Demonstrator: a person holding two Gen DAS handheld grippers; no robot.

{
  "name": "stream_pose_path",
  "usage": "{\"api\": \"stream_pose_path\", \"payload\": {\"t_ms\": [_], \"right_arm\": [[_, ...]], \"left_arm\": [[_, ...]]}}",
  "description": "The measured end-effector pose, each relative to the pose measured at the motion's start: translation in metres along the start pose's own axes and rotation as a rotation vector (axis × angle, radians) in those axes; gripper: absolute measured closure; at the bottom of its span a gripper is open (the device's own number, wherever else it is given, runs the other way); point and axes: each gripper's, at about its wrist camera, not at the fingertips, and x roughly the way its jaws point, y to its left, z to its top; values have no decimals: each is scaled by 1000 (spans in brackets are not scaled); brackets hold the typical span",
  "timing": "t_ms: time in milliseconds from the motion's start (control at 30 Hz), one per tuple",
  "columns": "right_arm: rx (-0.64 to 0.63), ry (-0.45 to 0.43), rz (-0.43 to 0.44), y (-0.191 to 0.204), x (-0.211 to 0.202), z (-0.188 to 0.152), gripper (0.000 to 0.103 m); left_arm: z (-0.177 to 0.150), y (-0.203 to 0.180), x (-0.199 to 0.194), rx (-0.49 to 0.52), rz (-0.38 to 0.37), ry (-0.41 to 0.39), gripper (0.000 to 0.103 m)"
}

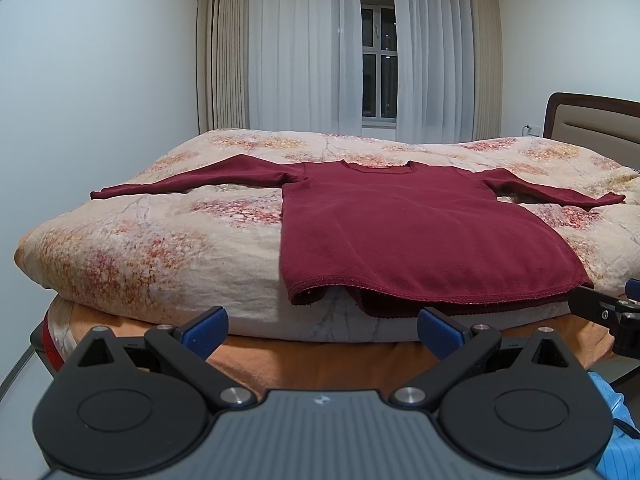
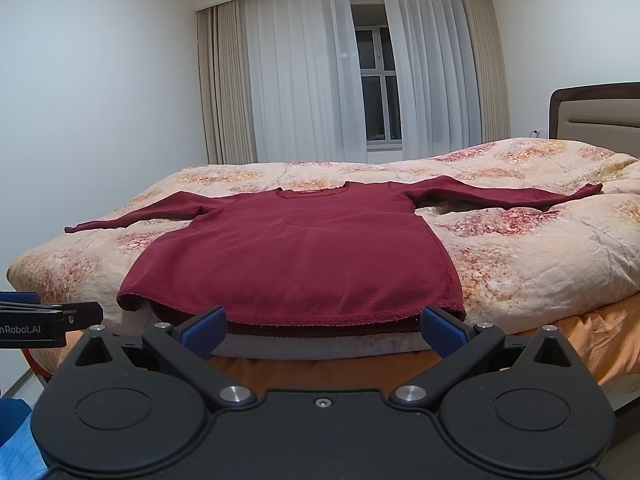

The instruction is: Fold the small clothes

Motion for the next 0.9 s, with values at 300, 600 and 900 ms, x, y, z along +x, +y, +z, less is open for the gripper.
{"api": "stream_pose_path", "payload": {"t_ms": [300,600,900], "right_arm": [[0,0,0,0,0,0,0],[-7,29,-1,2,7,1,0],[15,77,58,-4,32,8,0]], "left_arm": [[0,1,2,-7,-7,12,0],[1,-1,15,10,-20,62,0],[14,-3,45,-7,-50,136,0]]}}
